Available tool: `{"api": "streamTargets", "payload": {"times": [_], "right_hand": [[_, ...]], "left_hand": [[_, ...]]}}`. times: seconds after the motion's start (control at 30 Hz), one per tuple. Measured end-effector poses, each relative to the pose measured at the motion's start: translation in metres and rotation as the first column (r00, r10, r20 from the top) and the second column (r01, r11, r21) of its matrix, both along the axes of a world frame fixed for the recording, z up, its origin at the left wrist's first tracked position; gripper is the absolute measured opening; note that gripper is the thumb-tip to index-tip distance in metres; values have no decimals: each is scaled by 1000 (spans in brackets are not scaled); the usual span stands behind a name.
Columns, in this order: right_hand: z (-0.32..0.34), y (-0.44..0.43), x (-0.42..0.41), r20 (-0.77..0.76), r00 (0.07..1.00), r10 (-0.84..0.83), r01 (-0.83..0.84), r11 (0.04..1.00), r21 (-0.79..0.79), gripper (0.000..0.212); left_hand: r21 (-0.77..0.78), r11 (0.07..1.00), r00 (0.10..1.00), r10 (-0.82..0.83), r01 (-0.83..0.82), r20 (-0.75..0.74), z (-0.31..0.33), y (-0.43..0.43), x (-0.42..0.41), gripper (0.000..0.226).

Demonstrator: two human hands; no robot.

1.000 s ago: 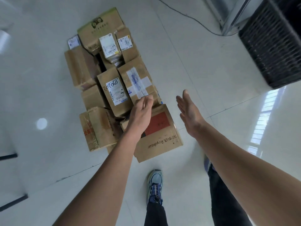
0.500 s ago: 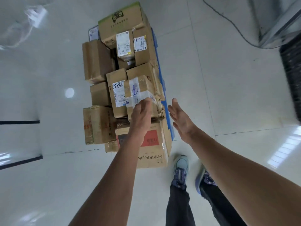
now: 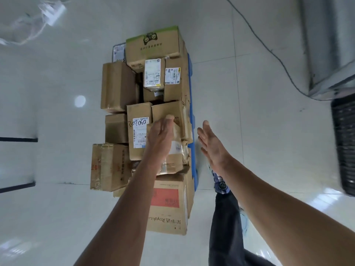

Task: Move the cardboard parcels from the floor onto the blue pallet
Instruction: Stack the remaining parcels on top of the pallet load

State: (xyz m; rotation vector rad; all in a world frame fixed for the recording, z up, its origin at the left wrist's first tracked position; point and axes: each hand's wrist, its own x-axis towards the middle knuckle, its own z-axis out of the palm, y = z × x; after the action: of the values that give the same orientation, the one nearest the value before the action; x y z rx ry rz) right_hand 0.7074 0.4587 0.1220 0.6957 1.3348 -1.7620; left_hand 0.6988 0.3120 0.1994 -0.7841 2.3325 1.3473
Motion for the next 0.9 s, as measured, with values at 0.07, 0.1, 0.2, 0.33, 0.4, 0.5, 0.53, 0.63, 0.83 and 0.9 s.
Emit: {"api": "streamTargets", "payload": {"times": [0.07, 0.1, 0.2, 0.33, 0.4, 0.5, 0.53, 0.63, 0.83, 0.9], "right_hand": [[-8, -3, -26, -4, 1000, 14, -14, 1000, 13, 82], [-11, -4, -40, -6, 1000, 15, -15, 1000, 12, 82], [-27, -13, -82, -17, 1000, 7, -7, 1000, 12, 81], [-52, -26, -128, 20, 1000, 19, -19, 1000, 21, 82], [-66, -32, -148, 25, 1000, 9, -9, 1000, 20, 80], [-85, -35, -168, 47, 999, 13, -14, 1000, 20, 83], [-90, -35, -174, 53, 999, 12, -13, 1000, 17, 83], [-103, -34, -188, 64, 998, 5, -5, 1000, -9, 81], [-125, -38, -207, 96, 995, 13, -8, 998, -57, 78], [-131, -40, -211, 113, 993, 33, -24, 996, -83, 79]], "left_hand": [[3, 1000, 1000, -18, 18, -16, -7, -5, -27, 32], [3, 1000, 1000, -18, 18, -17, -12, -9, -42, 31], [-61, 998, 999, -32, 33, 21, -30, -21, -92, 30], [-107, 986, 984, -112, 128, 139, -68, -34, -149, 42], [-137, 957, 943, -215, 255, 253, -86, -38, -170, 44], [-135, 934, 886, -258, 331, 386, -108, -38, -187, 33], [-137, 935, 880, -247, 326, 405, -114, -36, -190, 33], [-134, 955, 892, -191, 266, 411, -125, -32, -198, 33], [-169, 967, 932, -123, 189, 340, -139, -27, -208, 50], [-195, 963, 935, -115, 188, 334, -146, -25, -211, 52]]}}
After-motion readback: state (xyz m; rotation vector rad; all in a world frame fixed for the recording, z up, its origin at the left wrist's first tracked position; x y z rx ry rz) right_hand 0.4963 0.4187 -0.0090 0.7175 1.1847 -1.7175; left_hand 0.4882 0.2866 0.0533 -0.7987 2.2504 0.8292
